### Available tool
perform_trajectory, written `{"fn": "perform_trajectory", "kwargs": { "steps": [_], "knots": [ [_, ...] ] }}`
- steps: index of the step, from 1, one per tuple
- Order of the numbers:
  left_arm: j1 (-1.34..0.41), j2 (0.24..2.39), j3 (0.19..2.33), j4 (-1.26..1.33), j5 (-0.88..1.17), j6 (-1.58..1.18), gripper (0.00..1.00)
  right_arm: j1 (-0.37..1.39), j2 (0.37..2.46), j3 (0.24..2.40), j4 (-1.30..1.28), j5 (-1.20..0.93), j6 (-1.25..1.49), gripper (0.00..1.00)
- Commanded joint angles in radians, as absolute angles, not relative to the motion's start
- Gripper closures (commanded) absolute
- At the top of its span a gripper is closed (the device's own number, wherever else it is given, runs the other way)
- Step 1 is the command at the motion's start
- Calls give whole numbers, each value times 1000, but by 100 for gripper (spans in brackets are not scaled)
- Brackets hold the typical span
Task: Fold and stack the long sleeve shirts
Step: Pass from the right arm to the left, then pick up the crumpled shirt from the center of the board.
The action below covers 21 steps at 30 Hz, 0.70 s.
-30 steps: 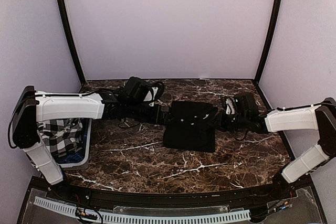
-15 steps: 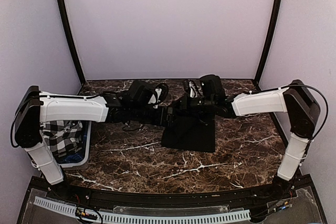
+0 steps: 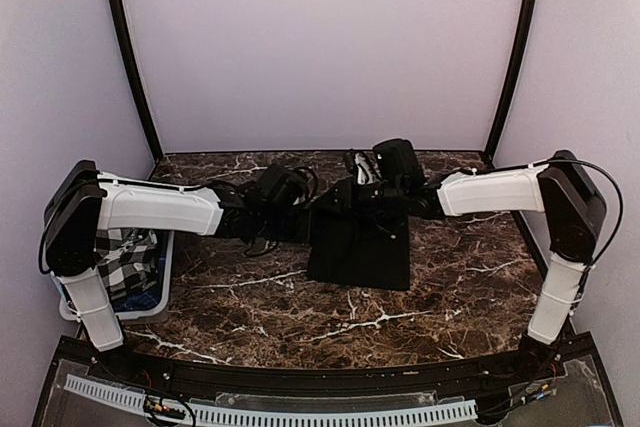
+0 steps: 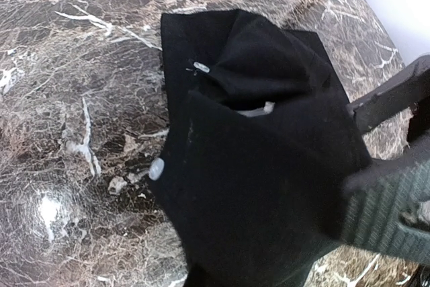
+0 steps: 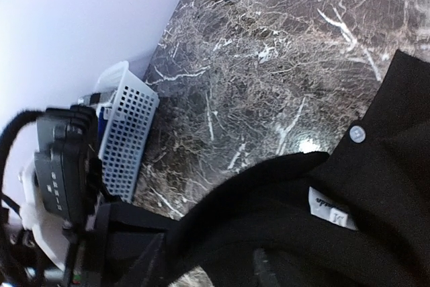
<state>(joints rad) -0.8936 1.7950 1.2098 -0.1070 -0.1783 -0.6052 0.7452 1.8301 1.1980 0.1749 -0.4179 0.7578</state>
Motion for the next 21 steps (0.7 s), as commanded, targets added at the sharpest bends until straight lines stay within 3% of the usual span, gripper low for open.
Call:
{"fn": "perform_trajectory", "kwargs": {
  "steps": [1,3,6,16,21],
  "knots": [
    [-873,1770,1242,-135,-245,-602,100,719,1717,1191,50,-264,602,48],
    [-861,1764,1243,-141,-245,-590,100,692,1670,1157,7,-195,550,36],
    [-843,1755,1244,-149,-241,-564,100,635,1605,1076,3,-138,489,25],
    [-810,1705,1245,-128,-205,-495,100,545,1642,949,32,-95,195,27],
    [-803,1706,1267,-132,-195,-476,100,535,1704,917,124,-84,121,23]
  ]
}}
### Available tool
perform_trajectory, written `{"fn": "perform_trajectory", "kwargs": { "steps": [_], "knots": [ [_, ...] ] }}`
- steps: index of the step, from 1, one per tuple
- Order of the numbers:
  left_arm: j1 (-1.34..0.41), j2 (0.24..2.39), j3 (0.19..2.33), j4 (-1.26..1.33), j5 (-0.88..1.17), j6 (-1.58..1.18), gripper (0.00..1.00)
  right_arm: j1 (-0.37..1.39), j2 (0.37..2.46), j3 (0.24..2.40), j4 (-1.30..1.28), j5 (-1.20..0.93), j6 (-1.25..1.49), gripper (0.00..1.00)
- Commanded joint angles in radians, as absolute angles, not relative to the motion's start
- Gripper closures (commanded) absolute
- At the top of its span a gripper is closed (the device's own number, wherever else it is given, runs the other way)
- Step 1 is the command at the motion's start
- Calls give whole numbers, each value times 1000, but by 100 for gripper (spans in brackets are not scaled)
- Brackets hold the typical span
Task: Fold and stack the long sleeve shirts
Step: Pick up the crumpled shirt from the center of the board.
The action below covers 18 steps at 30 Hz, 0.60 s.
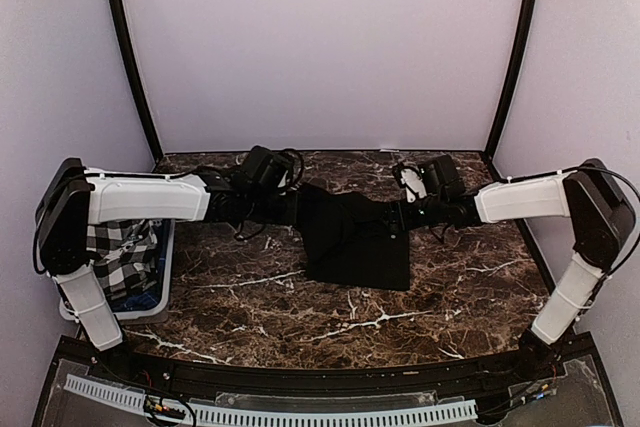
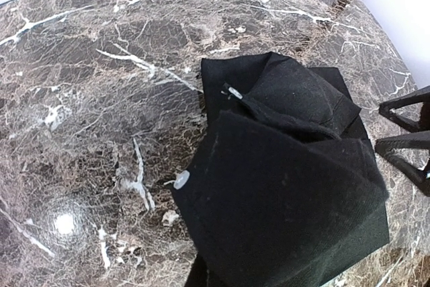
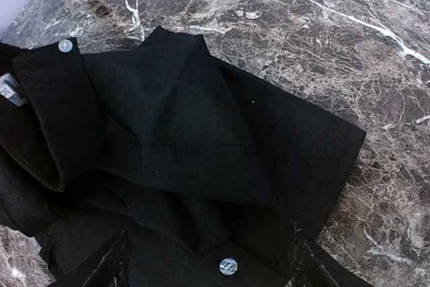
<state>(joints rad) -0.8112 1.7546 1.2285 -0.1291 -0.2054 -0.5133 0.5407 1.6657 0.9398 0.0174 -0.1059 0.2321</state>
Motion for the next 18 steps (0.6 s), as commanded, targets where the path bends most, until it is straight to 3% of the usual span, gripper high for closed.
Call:
{"fn": "perform_trajectory", "kwargs": {
  "steps": [1,6,11,15,18],
  "knots": [
    [-803,1704,1271,-133,-195,-474,100,533,1724,920,137,-82,113,22],
    [-796,1701,1288,-136,-189,-465,100,531,1804,948,202,-93,96,23],
    [-793,1703,1301,-134,-184,-453,100,530,1856,988,253,-68,122,35],
    [-792,1699,1310,-137,-186,-436,100,531,1858,1013,290,-15,149,61],
    [-790,1684,1319,-134,-186,-410,100,531,1836,1020,312,-4,165,94]
  ]
}}
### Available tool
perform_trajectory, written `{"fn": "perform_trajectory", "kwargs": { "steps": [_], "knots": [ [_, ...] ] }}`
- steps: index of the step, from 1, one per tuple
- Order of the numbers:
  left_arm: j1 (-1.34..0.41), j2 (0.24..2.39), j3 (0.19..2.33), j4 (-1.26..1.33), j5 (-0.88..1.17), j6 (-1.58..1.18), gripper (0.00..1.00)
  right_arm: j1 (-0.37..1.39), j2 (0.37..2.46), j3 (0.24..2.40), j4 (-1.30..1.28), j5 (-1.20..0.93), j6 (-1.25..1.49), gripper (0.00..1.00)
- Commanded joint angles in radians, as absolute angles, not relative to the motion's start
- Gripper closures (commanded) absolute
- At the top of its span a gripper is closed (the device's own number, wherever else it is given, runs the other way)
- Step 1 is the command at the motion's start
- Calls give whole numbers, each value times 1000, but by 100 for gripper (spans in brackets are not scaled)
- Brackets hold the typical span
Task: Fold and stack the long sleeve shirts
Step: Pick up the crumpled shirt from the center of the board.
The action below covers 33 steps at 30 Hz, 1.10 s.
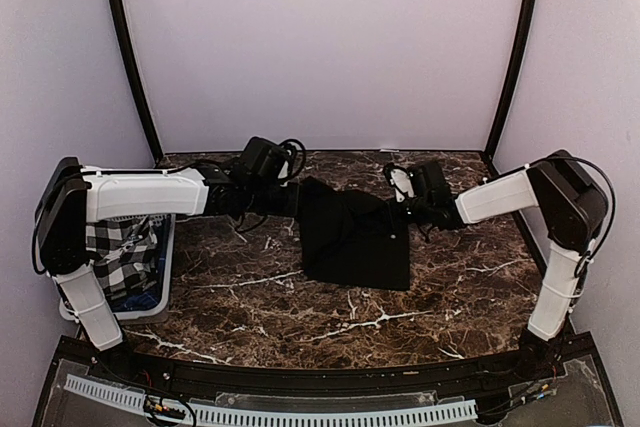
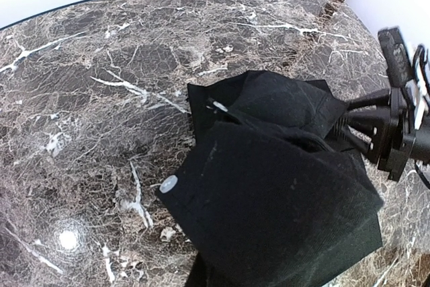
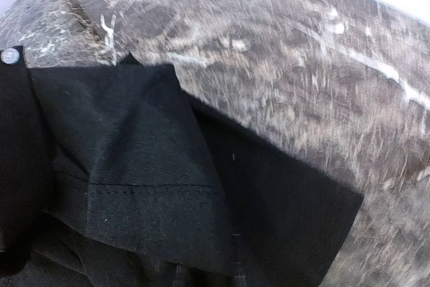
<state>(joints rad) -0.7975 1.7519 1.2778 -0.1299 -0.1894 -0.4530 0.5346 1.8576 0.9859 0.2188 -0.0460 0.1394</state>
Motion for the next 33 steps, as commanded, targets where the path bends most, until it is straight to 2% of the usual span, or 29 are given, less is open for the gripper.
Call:
{"fn": "perform_trajectory", "kwargs": {
  "steps": [1,10,19,24,29,33],
  "knots": [
    [-789,1680,1321,-132,-187,-402,100,532,1825,1020,316,-8,170,100],
    [-788,1552,1419,-137,-101,-215,100,536,1582,1103,131,75,166,100],
    [-845,1381,1608,-193,206,22,100,553,1247,1296,-54,137,112,100],
    [-873,1336,1707,-240,364,66,100,558,1097,1419,-137,110,98,100],
    [-879,1300,1746,-196,453,28,100,558,1018,1576,-255,59,101,100],
    [-864,1276,1726,-127,383,-12,100,558,1039,1715,-372,72,108,100]
  ]
}}
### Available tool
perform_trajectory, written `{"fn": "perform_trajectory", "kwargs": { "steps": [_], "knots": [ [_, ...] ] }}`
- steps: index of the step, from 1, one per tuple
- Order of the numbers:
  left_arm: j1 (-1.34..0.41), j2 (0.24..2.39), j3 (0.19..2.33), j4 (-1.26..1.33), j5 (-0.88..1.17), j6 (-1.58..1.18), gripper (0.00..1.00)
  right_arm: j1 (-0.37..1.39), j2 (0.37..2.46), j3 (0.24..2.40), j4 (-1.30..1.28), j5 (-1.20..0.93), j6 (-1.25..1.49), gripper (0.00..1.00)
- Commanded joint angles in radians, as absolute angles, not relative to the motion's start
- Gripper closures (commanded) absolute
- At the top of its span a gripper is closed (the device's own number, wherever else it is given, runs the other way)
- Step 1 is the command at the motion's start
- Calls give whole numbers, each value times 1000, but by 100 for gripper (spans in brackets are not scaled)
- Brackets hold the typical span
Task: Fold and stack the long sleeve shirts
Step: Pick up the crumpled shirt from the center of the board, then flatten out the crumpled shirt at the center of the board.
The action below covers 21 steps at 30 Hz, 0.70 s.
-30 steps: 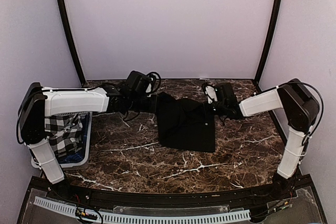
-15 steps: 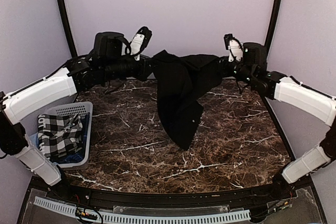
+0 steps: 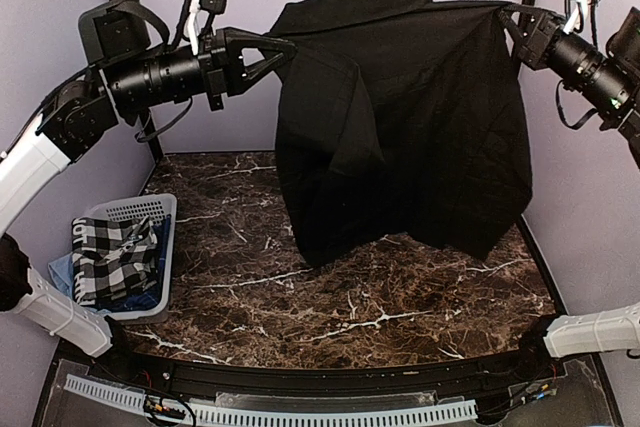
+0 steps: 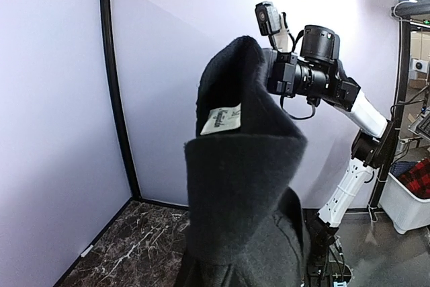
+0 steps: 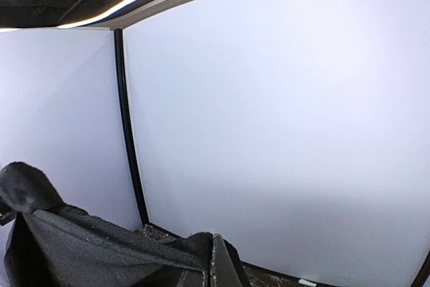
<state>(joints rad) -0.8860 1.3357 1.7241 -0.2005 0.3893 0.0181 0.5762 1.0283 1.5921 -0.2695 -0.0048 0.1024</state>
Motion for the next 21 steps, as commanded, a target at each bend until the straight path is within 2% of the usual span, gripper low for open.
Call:
{"fn": "perform_trajectory", "kwargs": {
  "steps": [1,4,8,13,15,16,17,18,21],
  "knots": [
    [-821,1275,1710,-87,392,-67,100,558,1055,1745,-394,84,104,100],
    [-602,1319,1679,38,558,-245,100,558,1136,1794,-441,160,83,100],
    [-433,1494,1630,220,755,-490,100,517,1302,1756,-468,220,90,100],
    [-399,1880,1700,266,856,-624,100,343,1530,1594,-396,127,189,100],
    [-398,2031,1783,205,850,-619,95,293,1625,1572,-363,124,212,100],
    [-397,2077,1855,124,815,-609,84,273,1676,1574,-356,124,221,100],
    [-397,2149,1888,79,785,-586,69,254,1724,1586,-358,122,227,100],
    [-397,2174,1937,-4,726,-577,65,241,1774,1601,-363,120,230,100],
    [-401,2193,1944,-127,589,-555,41,222,1898,1647,-382,124,228,100]
  ]
}}
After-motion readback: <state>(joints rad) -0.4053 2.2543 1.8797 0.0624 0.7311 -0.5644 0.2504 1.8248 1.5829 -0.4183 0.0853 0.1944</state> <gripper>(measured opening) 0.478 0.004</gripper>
